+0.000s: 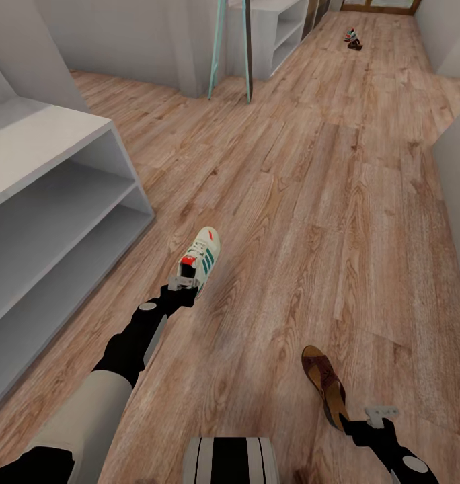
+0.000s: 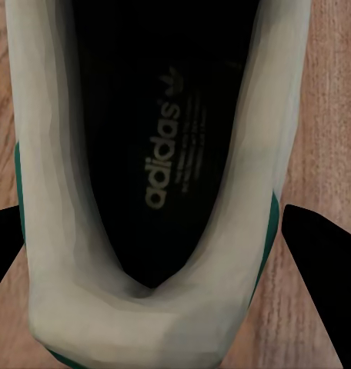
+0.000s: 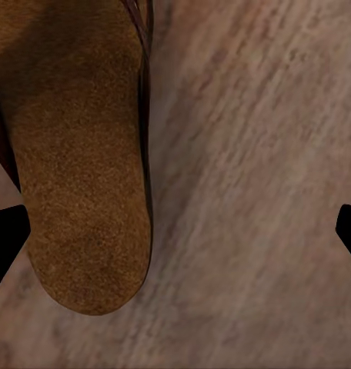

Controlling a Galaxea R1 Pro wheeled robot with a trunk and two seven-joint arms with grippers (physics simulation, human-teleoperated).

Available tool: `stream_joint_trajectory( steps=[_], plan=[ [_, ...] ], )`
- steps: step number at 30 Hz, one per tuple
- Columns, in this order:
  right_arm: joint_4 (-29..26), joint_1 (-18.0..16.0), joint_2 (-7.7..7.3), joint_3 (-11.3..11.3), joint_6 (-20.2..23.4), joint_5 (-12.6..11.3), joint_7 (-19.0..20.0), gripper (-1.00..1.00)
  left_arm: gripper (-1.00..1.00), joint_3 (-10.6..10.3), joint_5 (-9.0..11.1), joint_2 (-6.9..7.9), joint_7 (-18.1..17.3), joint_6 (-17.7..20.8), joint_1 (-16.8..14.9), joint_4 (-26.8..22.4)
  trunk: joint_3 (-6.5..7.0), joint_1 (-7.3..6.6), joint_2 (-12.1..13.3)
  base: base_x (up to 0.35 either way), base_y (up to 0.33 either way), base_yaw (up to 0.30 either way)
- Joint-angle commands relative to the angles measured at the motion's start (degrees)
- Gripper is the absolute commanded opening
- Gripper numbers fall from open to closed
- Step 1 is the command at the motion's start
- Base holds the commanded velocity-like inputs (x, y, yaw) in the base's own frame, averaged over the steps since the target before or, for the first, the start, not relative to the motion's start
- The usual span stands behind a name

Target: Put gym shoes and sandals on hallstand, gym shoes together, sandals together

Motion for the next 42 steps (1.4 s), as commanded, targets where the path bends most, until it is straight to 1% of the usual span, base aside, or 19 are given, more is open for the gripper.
stream_joint_trajectory(
  steps=[1,13,16,19,24,28,42],
  plan=[
    [0.03,-0.03,0.08,-0.33,-0.2,0.39,0.44,1.0,-1.0,0.06,-0.34,-0.01,-0.21,0.29,0.01,-0.09,-0.03,-0.01,-0.01,0.0,0.0,0.0],
    [-0.26,-0.03,0.36,-0.19,-0.28,0.32,0.45,1.0,-1.0,0.06,-0.47,0.06,-0.21,0.27,0.16,-0.14,-0.03,-0.01,-0.01,0.0,0.0,0.0],
    [-1.61,-0.03,0.41,-0.18,-0.26,0.31,0.41,1.0,-1.0,0.06,-0.48,0.05,-0.2,0.28,0.19,-0.36,-0.03,-0.01,-0.01,0.0,0.0,0.0],
    [-3.65,-0.03,0.79,-0.17,-0.18,0.3,0.28,1.0,-1.0,0.01,-0.51,0.03,-0.16,0.29,0.25,-0.61,-0.03,-0.01,-0.01,0.0,0.0,0.0],
    [-8.35,-0.03,1.39,-0.17,-0.06,0.36,0.11,1.0,-1.0,-0.03,-0.56,0.01,0.01,0.26,0.33,-0.76,-0.03,-0.01,-0.01,0.0,0.0,0.0],
    [-10.04,-0.03,1.51,-0.2,-0.03,0.38,0.07,1.0,-1.0,-0.03,-0.57,0.01,0.09,0.25,0.35,-0.78,-0.03,-0.01,-0.01,0.0,0.0,0.0],
    [-10.51,-0.03,1.5,-0.51,-0.03,0.39,0.11,1.0,-1.0,0.01,-0.51,-0.01,0.13,0.26,0.05,-0.86,-0.03,-0.01,-0.01,0.0,0.0,0.0]
  ],
)
